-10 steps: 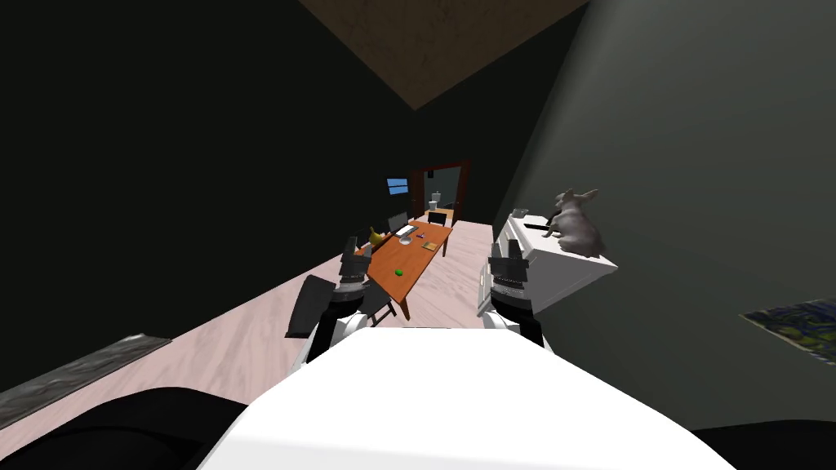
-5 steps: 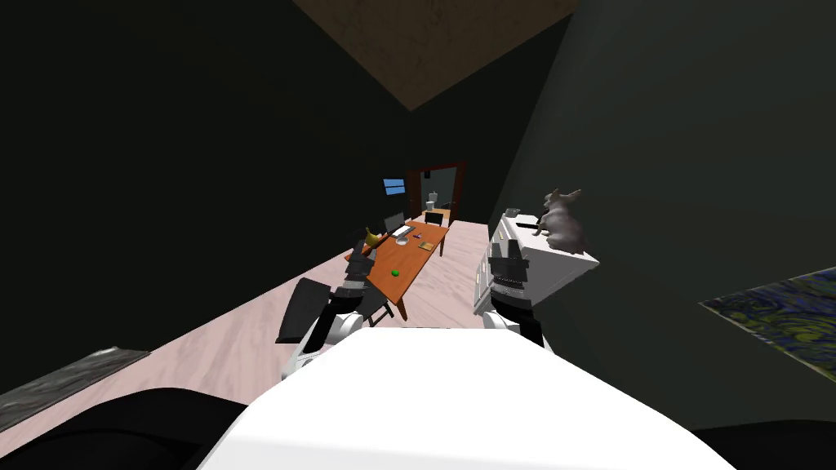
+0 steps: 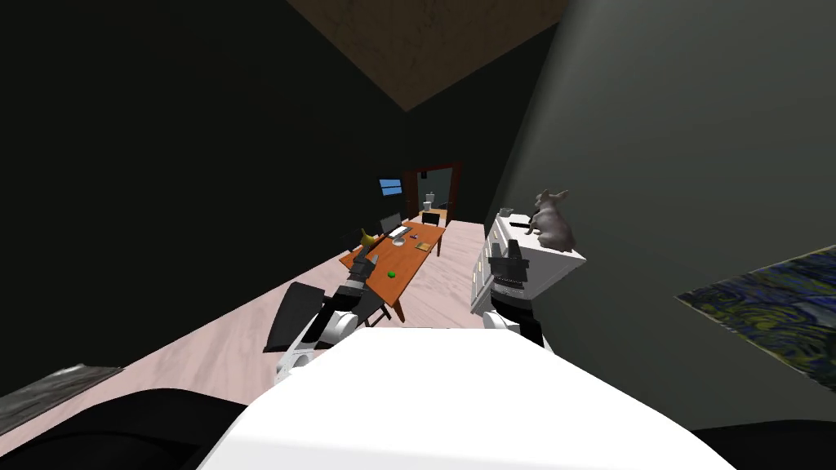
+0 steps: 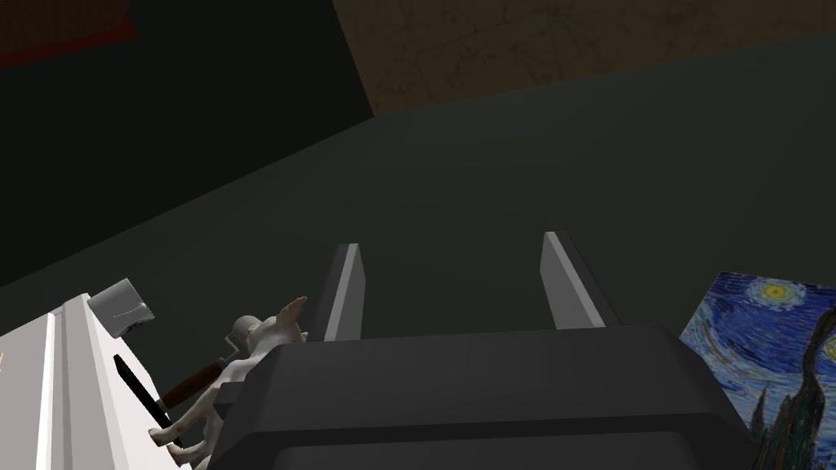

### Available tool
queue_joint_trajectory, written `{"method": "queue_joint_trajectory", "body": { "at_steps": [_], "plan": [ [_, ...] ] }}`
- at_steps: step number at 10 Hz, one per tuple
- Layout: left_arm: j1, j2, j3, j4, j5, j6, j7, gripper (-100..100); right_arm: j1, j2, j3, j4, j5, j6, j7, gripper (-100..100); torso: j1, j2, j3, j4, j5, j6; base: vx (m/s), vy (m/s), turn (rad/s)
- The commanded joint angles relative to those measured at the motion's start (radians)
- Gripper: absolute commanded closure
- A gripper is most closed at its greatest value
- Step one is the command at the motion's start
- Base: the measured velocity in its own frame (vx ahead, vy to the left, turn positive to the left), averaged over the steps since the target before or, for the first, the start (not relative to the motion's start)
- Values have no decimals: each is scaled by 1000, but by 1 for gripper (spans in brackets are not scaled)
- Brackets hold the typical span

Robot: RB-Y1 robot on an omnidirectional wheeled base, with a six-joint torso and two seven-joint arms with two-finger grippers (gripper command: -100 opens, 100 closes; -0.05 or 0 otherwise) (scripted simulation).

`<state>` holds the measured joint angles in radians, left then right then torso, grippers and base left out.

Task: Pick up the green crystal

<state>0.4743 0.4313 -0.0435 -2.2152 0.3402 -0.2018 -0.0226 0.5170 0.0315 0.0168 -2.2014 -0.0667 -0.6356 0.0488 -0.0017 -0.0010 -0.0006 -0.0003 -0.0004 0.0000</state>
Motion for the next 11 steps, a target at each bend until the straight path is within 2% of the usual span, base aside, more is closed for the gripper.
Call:
{"method": "queue_joint_trajectory", "body": {
  "at_steps": [1, 2, 4, 5, 6, 7, 9, 10, 11],
  "plan": [
    [-13, 50, 3, 38, 50, 50, -9, -100, 0, 0, 0, 0, 0, 0, 0, 0, 0, 0, 0, 0, 0, 0, 26, -53, -107],
    [-13, 53, 3, 38, 57, 60, -9, -100, 0, 0, 0, 0, 0, 0, 0, 0, -1, 0, 0, 0, 0, 0, 20, -36, -28],
    [-23, 120, 9, 92, 126, 134, -23, -100, 0, 0, 0, 0, 0, 0, 0, 0, 0, -1, 0, 0, 0, 0, 31, -38, -105],
    [-23, 129, 9, 100, 136, 137, -23, -100, 0, 0, 0, 0, 0, 0, 0, 0, 0, -2, -1, 0, 0, 0, 41, -39, -37],
    [-28, 166, 13, 134, 177, 178, -31, -100, 0, 0, 0, 0, 0, 0, 0, 0, -1, -2, -1, 0, 0, 0, 48, -41, -70],
    [-28, 166, 13, 134, 177, 178, -31, -100, 0, 0, 0, 0, 0, 0, 0, 0, -1, -2, -1, 0, 0, 0, 40, -30, -39],
    [-36, 236, 19, 209, 248, 246, -51, -100, 0, 0, 0, 0, 0, 0, 0, 0, -1, -2, -1, 0, 0, 0, 71, -53, -123],
    [-36, 240, 19, 209, 258, 261, -51, -100, 0, 0, 0, 0, 0, 0, 0, 0, -2, -4, -2, -1, 0, 0, 76, -37, -34],
    [-39, 274, 22, 244, 293, 300, -63, -100, 0, 0, 0, 0, 0, 0, 0, 0, -1, -4, -2, -1, 0, 0, 71, -28, -99]
  ]
}}
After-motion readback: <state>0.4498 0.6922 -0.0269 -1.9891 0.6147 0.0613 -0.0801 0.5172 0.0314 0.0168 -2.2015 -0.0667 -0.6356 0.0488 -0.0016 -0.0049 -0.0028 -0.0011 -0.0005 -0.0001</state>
